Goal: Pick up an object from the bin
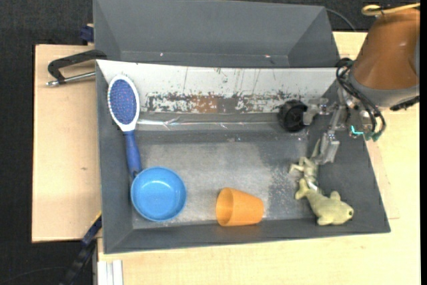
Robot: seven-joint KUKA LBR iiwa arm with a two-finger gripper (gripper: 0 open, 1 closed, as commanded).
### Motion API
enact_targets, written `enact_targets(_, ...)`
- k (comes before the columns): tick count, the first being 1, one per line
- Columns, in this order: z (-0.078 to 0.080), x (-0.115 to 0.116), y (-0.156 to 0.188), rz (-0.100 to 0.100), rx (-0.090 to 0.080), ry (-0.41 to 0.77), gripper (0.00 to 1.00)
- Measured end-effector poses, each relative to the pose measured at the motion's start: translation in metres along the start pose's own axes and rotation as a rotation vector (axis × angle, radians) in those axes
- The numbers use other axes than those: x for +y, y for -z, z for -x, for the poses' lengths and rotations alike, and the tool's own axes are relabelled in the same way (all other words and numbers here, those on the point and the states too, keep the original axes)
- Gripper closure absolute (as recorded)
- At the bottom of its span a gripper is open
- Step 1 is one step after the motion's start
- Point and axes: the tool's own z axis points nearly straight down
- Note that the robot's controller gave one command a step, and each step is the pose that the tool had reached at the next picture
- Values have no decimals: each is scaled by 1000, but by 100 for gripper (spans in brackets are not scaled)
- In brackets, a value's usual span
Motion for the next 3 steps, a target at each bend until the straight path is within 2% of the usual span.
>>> enact_targets(1, -72, -5, -65, -3, -14, 280, 0)
enact_targets(2, -71, -2, -64, 3, -13, 282, 100)
enact_targets(3, -44, 5, 110, -7, -20, 321, 100)
